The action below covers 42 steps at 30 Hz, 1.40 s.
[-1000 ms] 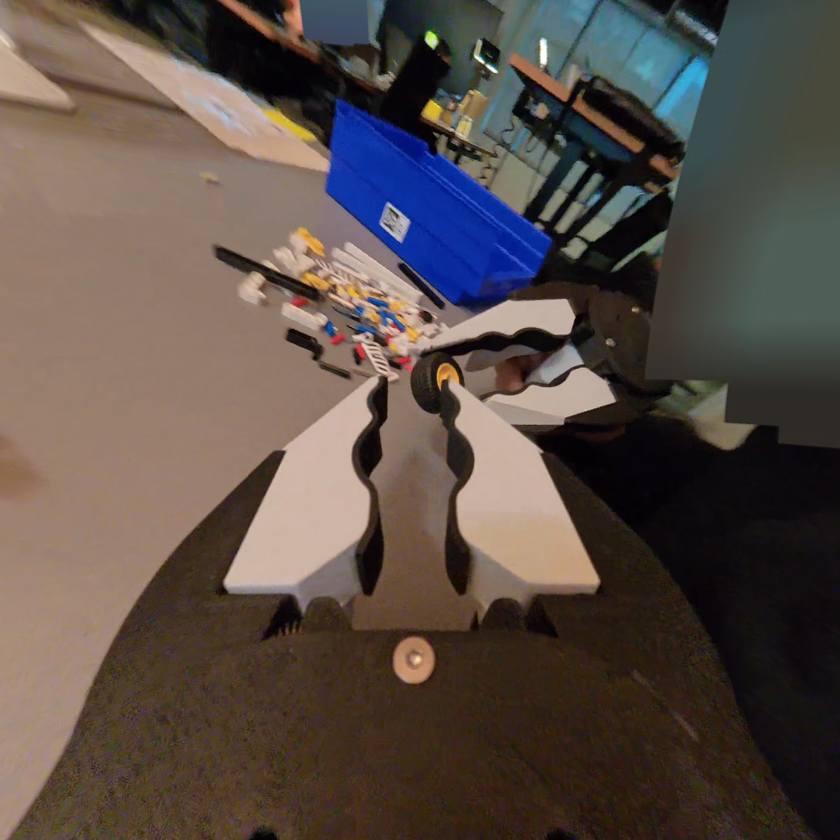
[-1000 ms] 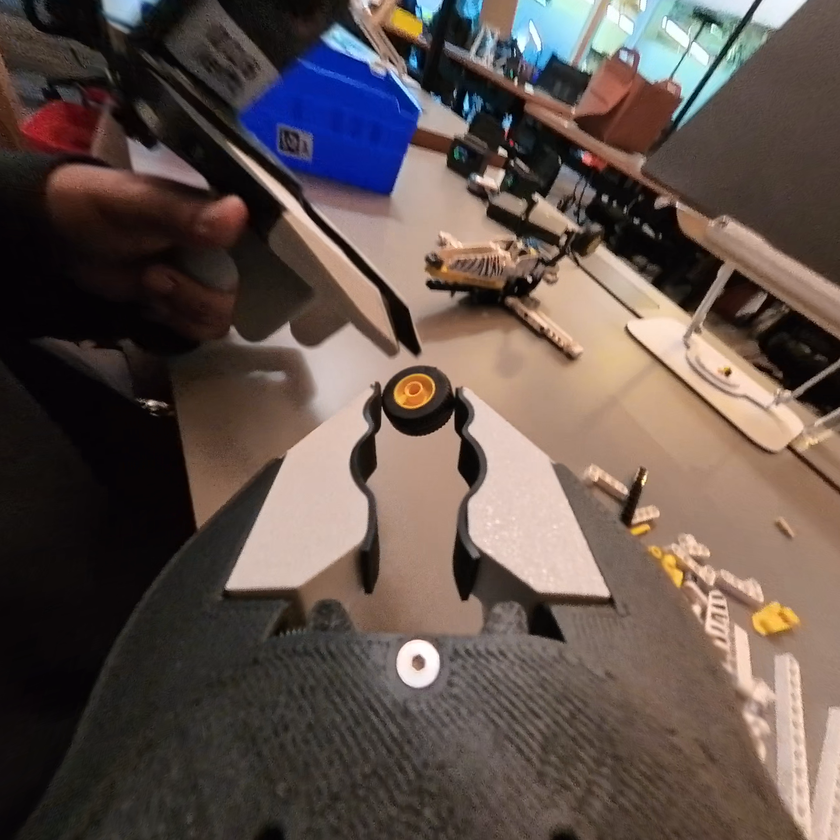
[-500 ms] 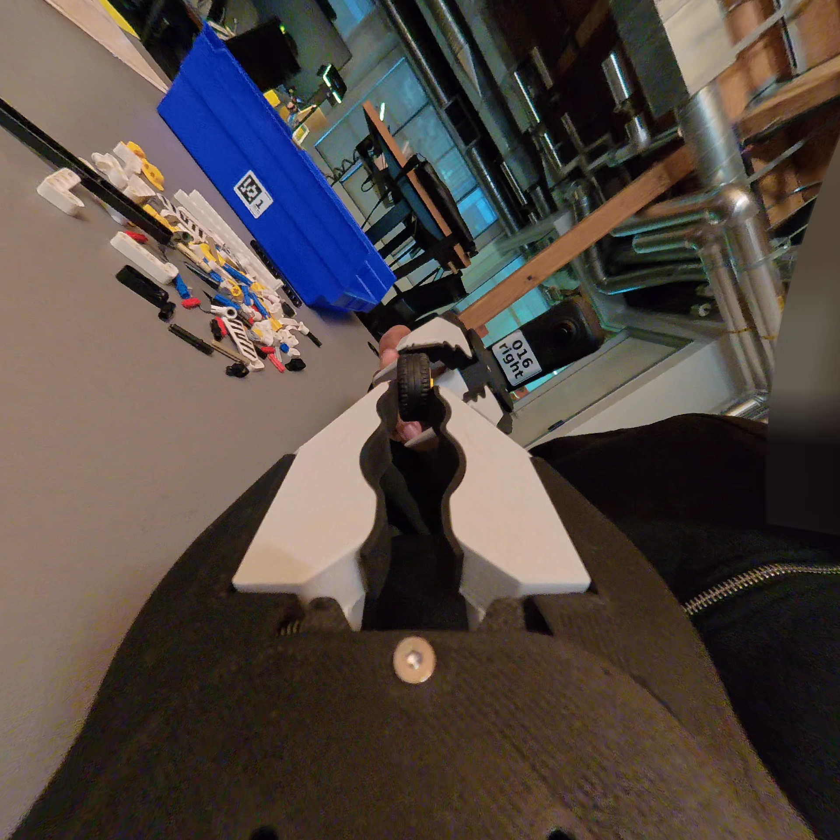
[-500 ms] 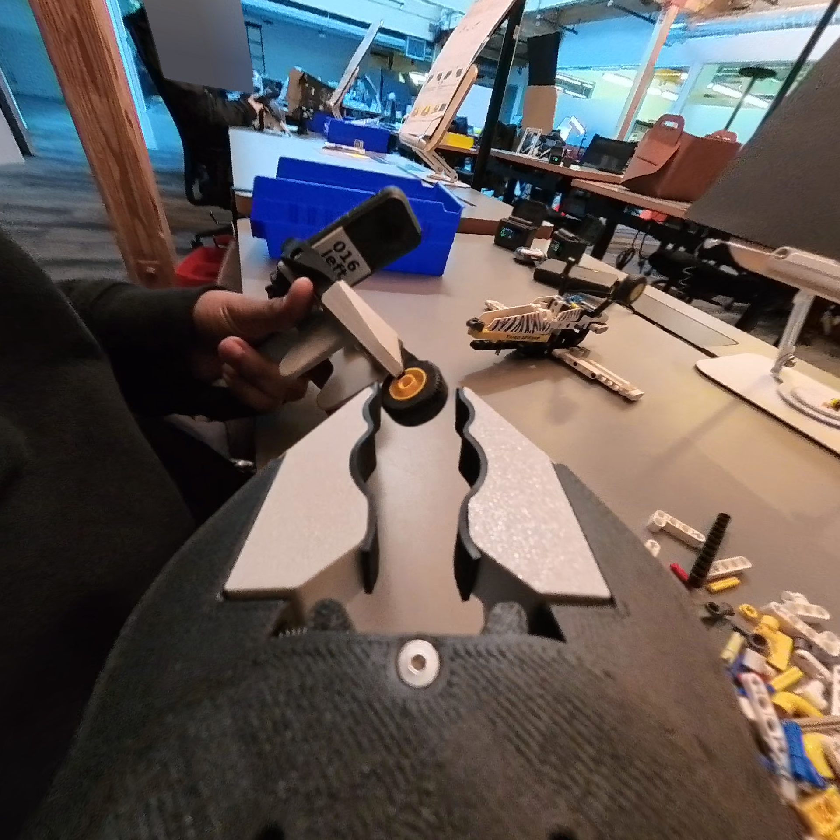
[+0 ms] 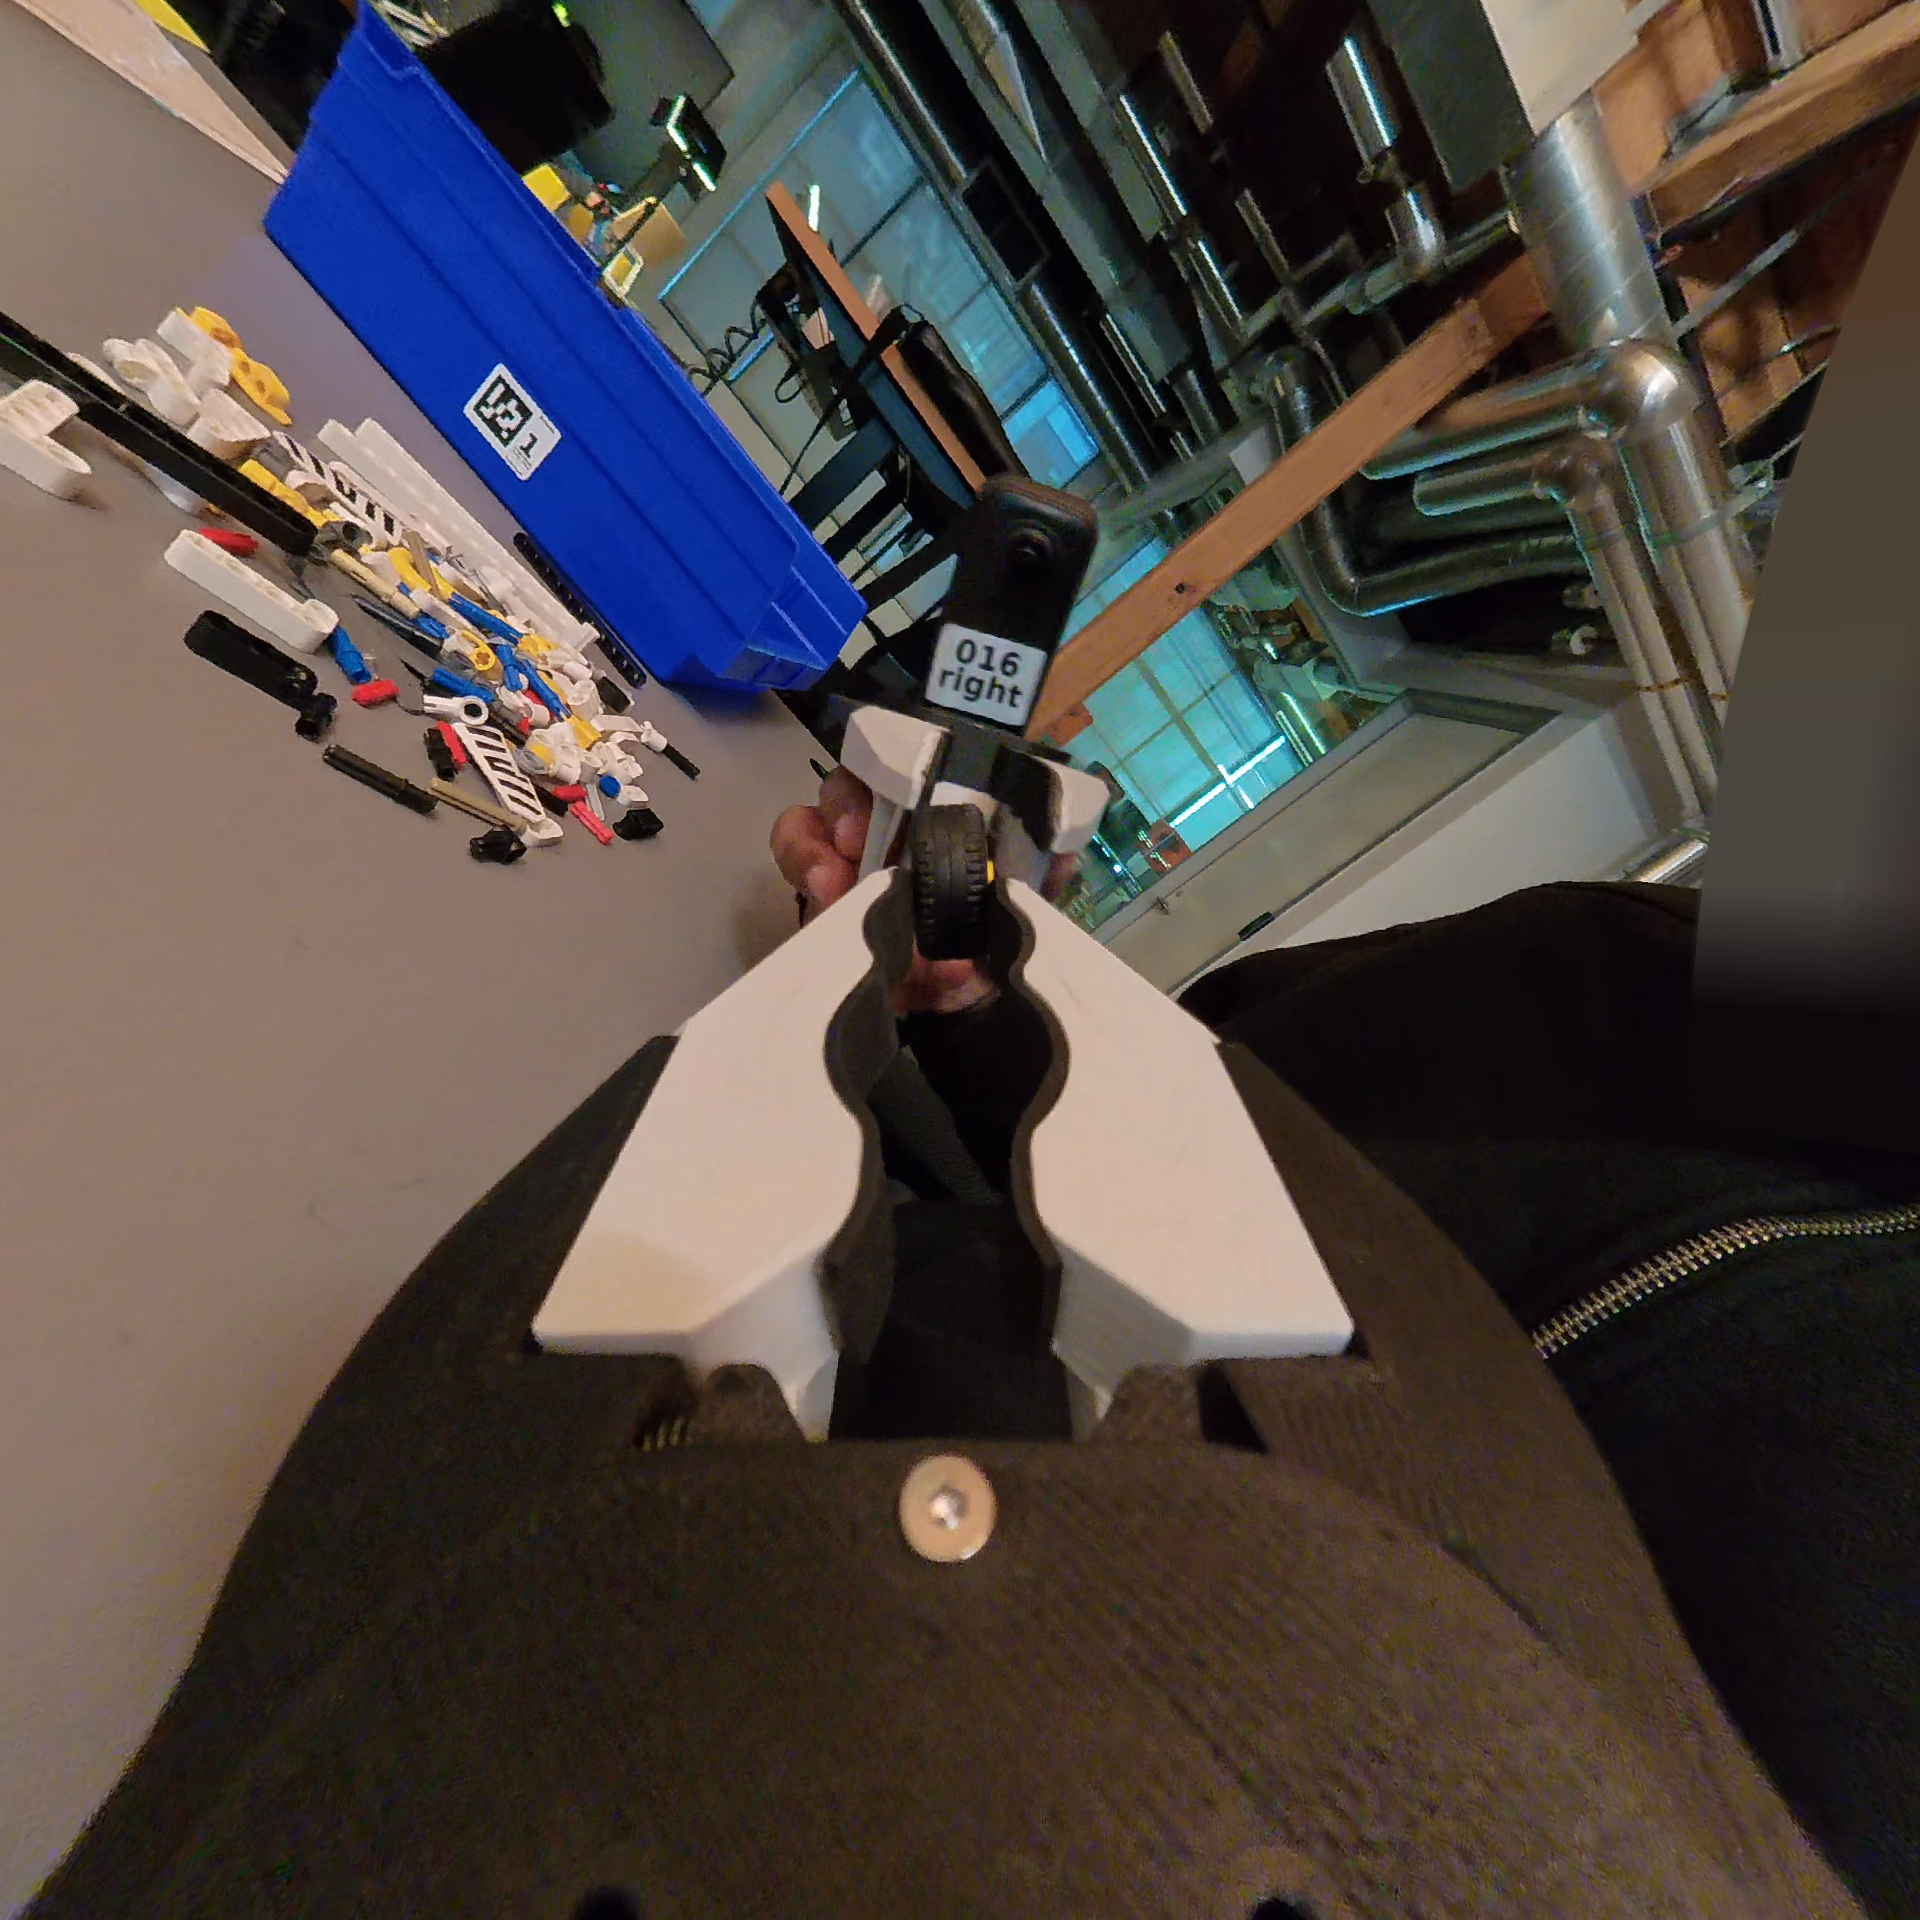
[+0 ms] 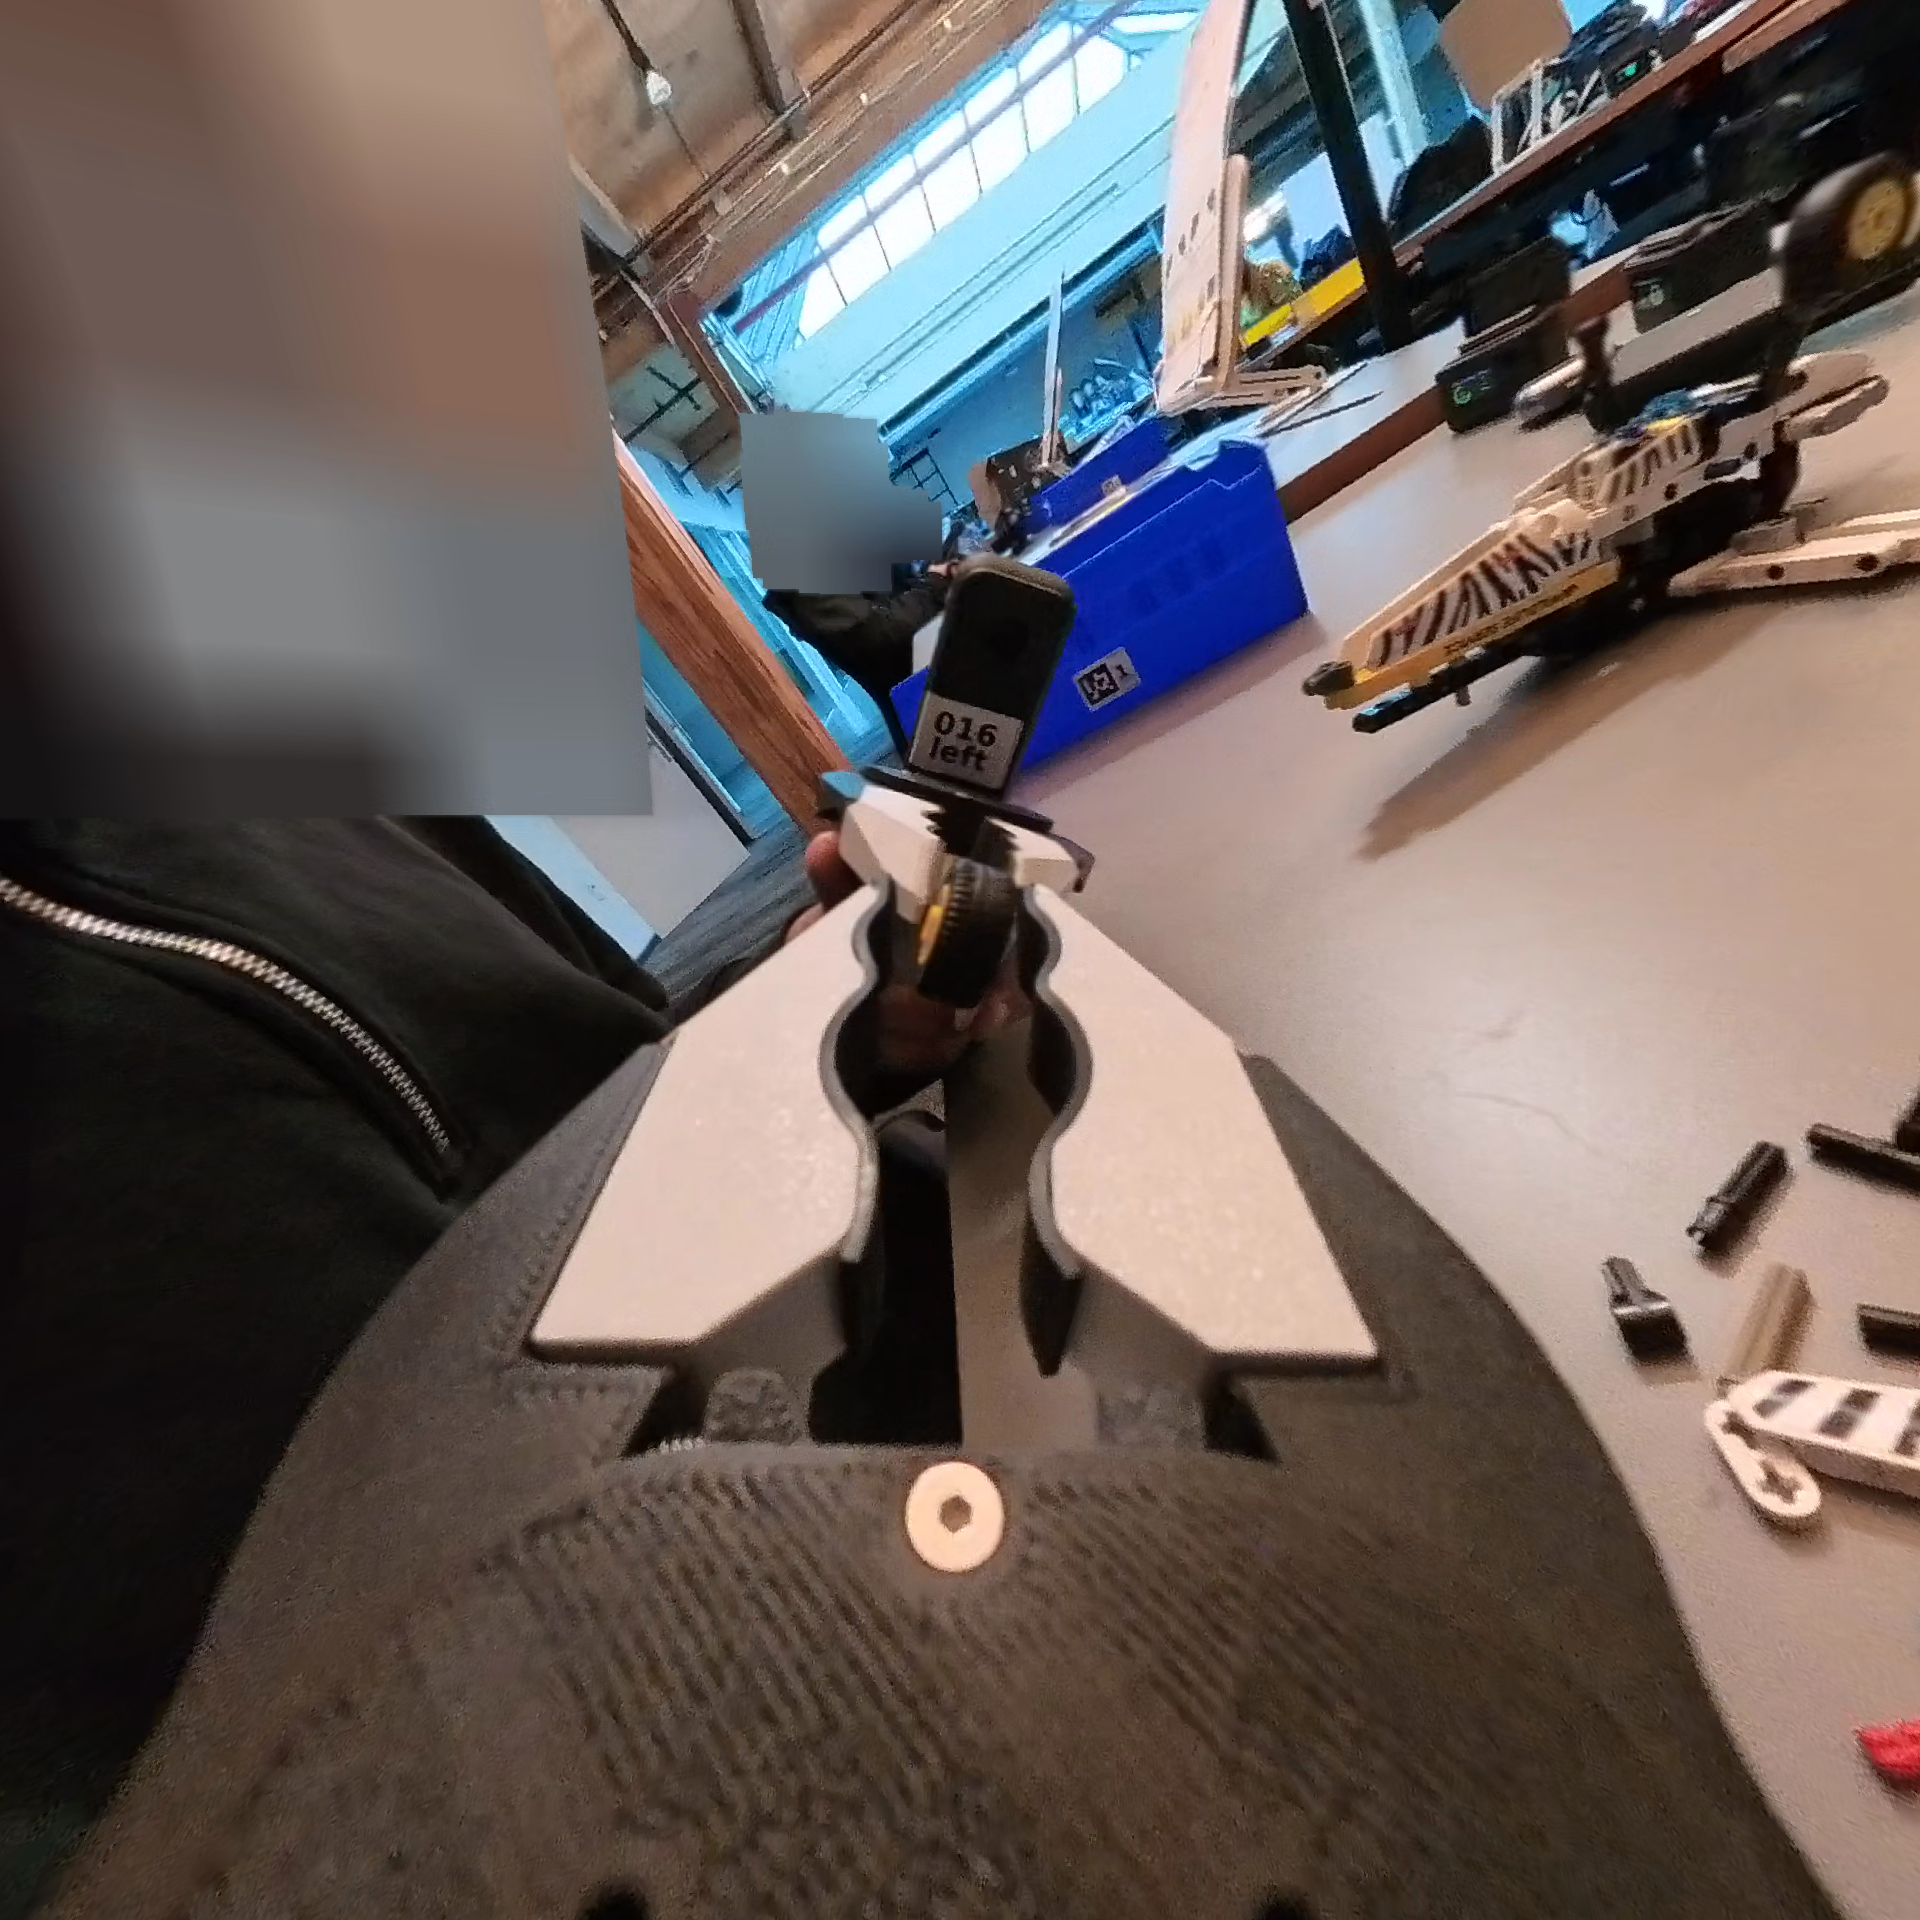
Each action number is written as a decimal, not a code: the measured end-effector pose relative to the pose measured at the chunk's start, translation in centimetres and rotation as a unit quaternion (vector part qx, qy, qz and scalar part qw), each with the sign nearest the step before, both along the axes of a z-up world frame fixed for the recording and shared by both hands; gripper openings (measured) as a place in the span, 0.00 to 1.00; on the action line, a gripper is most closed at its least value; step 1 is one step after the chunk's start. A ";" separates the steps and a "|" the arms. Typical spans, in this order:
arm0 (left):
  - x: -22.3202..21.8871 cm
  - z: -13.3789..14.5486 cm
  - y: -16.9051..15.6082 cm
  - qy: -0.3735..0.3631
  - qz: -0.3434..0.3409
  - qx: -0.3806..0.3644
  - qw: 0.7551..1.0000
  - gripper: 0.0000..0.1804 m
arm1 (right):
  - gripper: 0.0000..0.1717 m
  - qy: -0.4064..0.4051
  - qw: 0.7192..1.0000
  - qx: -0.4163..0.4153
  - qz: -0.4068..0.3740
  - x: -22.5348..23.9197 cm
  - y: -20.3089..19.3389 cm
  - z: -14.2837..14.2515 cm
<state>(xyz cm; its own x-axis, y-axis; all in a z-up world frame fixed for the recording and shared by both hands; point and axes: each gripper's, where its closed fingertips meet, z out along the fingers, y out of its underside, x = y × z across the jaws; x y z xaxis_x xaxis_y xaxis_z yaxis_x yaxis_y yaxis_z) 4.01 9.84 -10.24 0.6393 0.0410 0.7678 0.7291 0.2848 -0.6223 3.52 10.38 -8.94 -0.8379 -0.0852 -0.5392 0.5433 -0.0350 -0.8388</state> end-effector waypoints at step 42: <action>0.5 0.0 0.2 0.016 0.004 -0.005 1.000 0.06 | 0.07 -0.027 0.999 0.036 0.023 0.3 -0.3 -0.8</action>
<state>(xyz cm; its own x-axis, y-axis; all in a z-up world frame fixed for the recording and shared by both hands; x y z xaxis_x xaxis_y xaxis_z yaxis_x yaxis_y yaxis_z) 4.50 10.09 -10.27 0.6626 0.0529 0.7471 0.7073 0.2837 -0.6474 3.82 10.07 -9.72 -0.8033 -0.0824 -0.5898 0.5877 0.0501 -0.8075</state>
